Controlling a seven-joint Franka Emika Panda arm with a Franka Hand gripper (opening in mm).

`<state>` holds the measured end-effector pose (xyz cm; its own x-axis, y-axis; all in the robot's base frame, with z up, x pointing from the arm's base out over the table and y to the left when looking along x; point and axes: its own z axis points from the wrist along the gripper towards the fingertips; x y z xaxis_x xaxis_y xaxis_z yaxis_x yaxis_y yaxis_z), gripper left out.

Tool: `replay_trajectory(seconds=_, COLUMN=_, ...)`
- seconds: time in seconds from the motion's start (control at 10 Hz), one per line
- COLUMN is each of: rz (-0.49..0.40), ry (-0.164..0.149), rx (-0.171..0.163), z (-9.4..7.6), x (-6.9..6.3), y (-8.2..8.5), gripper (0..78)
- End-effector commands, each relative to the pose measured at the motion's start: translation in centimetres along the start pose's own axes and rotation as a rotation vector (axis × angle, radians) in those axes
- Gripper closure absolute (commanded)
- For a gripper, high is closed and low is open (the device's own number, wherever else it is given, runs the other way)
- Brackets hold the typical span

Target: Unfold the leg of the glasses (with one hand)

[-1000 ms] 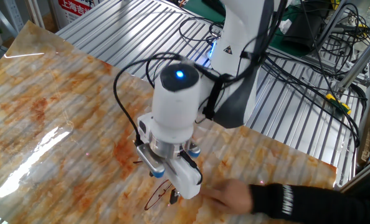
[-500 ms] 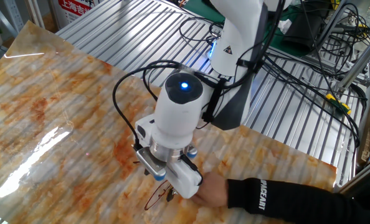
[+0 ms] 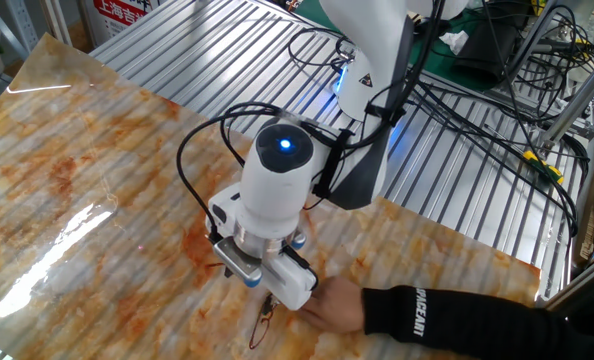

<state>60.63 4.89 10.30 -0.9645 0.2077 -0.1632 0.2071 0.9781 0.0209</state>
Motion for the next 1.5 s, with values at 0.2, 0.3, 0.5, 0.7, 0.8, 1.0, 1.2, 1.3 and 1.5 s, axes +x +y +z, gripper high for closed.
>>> replay_trajectory(seconds=0.2, rz=0.001, ry=0.006, rx=0.005, z=0.9, x=1.3, y=0.1, gripper=0.1)
replay_trajectory(seconds=0.3, rz=-0.01, ry=0.003, rx=0.007, z=1.2, x=1.3, y=0.2, gripper=0.1)
replay_trajectory(seconds=0.5, rz=-0.039, ry=-0.007, rx=0.05, z=1.7, x=1.3, y=0.1, gripper=0.1)
replay_trajectory(seconds=0.7, rz=-0.017, ry=0.008, rx=0.016, z=1.7, x=1.3, y=0.1, gripper=0.1)
replay_trajectory(seconds=0.8, rz=-0.031, ry=0.005, rx=0.037, z=1.7, x=1.3, y=0.0, gripper=0.1)
replay_trajectory(seconds=1.0, rz=-0.069, ry=-0.005, rx=0.083, z=1.7, x=1.3, y=-0.1, gripper=0.1)
replay_trajectory(seconds=1.2, rz=-0.076, ry=-0.007, rx=0.093, z=1.8, x=1.3, y=-0.1, gripper=0.1)
replay_trajectory(seconds=1.3, rz=-0.077, ry=-0.006, rx=0.097, z=1.8, x=1.4, y=-0.2, gripper=0.1)
replay_trajectory(seconds=1.5, rz=-0.082, ry=-0.004, rx=0.111, z=1.8, x=1.5, y=-0.2, gripper=0.1)
